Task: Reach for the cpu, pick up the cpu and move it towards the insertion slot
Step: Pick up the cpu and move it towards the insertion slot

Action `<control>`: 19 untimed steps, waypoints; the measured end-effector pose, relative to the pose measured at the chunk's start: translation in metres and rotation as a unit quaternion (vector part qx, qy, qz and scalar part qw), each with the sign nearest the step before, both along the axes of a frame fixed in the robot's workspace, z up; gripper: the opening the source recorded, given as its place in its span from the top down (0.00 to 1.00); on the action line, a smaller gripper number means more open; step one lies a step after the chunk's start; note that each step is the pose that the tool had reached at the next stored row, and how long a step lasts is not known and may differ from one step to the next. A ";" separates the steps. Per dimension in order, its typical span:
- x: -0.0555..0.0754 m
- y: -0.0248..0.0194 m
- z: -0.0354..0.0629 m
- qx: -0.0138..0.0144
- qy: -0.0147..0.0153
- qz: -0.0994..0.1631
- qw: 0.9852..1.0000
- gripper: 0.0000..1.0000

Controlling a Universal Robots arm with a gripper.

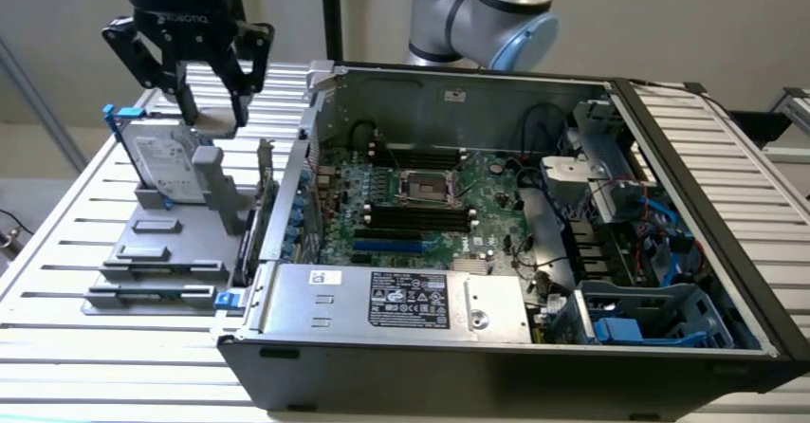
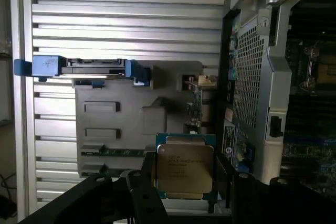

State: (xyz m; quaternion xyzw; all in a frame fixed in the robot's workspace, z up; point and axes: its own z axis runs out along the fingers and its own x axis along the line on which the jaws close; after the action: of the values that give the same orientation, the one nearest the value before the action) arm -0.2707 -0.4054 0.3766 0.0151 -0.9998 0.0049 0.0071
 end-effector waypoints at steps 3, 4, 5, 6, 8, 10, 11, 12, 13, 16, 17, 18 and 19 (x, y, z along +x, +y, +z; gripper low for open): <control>0.014 0.0000 0.0029 0.001 0.000 0.000 1.000 0.46; 0.018 0.0000 0.0039 0.002 0.000 0.000 1.000 0.46; 0.023 0.0000 0.0048 0.002 0.000 0.000 1.000 0.46; 0.027 0.0000 0.0056 0.003 0.000 0.000 1.000 0.46; 0.036 0.0000 0.0073 0.004 0.000 0.000 1.000 0.46; 0.045 0.0000 0.0087 0.005 0.000 0.000 1.000 0.46; 0.050 0.0000 0.0092 0.006 0.000 0.000 1.000 0.46; 0.054 0.0000 0.0097 0.006 0.000 0.000 1.000 0.46; 0.059 0.0000 0.0100 0.007 0.000 0.000 1.000 0.46; 0.073 0.0000 0.0107 0.009 0.000 0.000 1.000 0.46; 0.077 0.0000 0.0108 0.009 0.000 0.000 1.000 0.46; 0.082 0.0000 0.0110 0.010 0.000 0.000 1.000 0.46; 0.086 0.0000 0.0111 0.010 0.000 0.000 1.000 0.46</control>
State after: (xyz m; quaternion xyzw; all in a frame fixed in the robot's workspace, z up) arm -0.1843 -0.4053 0.3876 0.0152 -0.9998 -0.0054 0.0070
